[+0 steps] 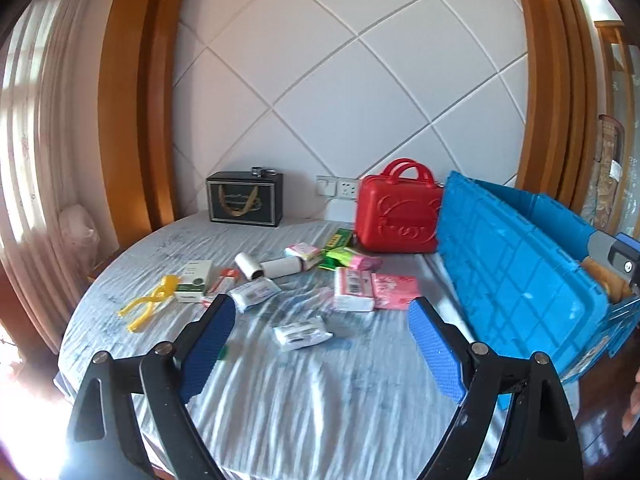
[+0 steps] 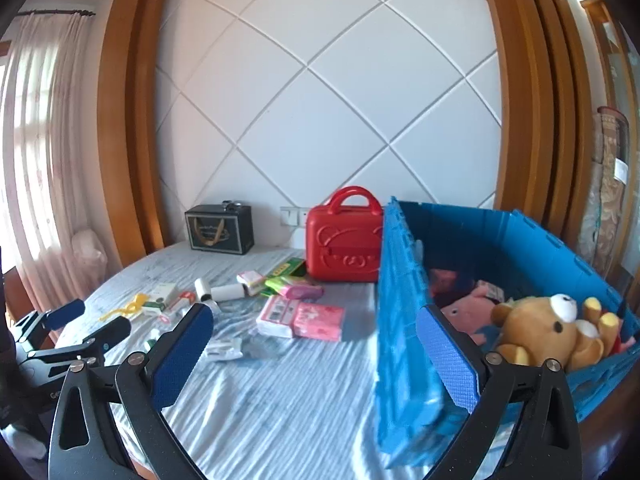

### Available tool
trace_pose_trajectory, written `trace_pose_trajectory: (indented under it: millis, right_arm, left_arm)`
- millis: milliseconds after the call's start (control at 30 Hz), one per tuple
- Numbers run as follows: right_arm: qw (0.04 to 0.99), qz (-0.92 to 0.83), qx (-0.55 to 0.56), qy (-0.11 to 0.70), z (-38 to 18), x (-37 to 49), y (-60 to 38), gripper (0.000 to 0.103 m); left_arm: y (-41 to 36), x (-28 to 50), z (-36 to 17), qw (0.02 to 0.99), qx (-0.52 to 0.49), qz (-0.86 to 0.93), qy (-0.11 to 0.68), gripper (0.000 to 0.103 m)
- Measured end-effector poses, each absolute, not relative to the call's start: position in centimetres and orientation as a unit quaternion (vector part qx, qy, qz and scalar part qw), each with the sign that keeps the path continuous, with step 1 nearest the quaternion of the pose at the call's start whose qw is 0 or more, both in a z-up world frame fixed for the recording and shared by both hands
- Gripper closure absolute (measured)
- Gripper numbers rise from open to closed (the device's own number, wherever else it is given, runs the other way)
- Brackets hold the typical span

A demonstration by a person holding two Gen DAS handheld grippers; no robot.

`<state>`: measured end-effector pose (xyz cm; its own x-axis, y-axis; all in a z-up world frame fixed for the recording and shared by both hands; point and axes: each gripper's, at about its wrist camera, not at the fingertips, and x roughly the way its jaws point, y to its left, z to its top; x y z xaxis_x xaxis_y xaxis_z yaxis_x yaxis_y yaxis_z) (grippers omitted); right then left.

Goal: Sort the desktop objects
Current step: 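Move both open tools back over the bed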

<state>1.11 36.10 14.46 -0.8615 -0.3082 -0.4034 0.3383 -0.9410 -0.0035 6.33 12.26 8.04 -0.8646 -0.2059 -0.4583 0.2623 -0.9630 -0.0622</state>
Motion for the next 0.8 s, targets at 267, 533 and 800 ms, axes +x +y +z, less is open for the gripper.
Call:
trace_pose_trajectory:
  millis: [267, 533, 800]
  right_arm:
    - [0.177, -0.940, 0.289, 0.047, 9.1, -1.3, 28.2, 0.000]
    - [0.194, -0.894, 0.397, 0.072, 0.7, -7.0, 24.3, 0.000]
    - [0.243, -0.845, 0.471, 0.070, -6.8, -14.5, 20.6, 0.000]
  left_arm:
    - [1.4, 5.8, 2.6, 0.152, 0.293, -0.938, 0.110, 0.014]
    - [-4.6, 2.8, -4.3, 0.195, 0.373, -0.897, 0.134, 0.014]
    - [-6.1, -3.0, -10.7, 0.211, 0.446, -0.864, 0.096, 0.029]
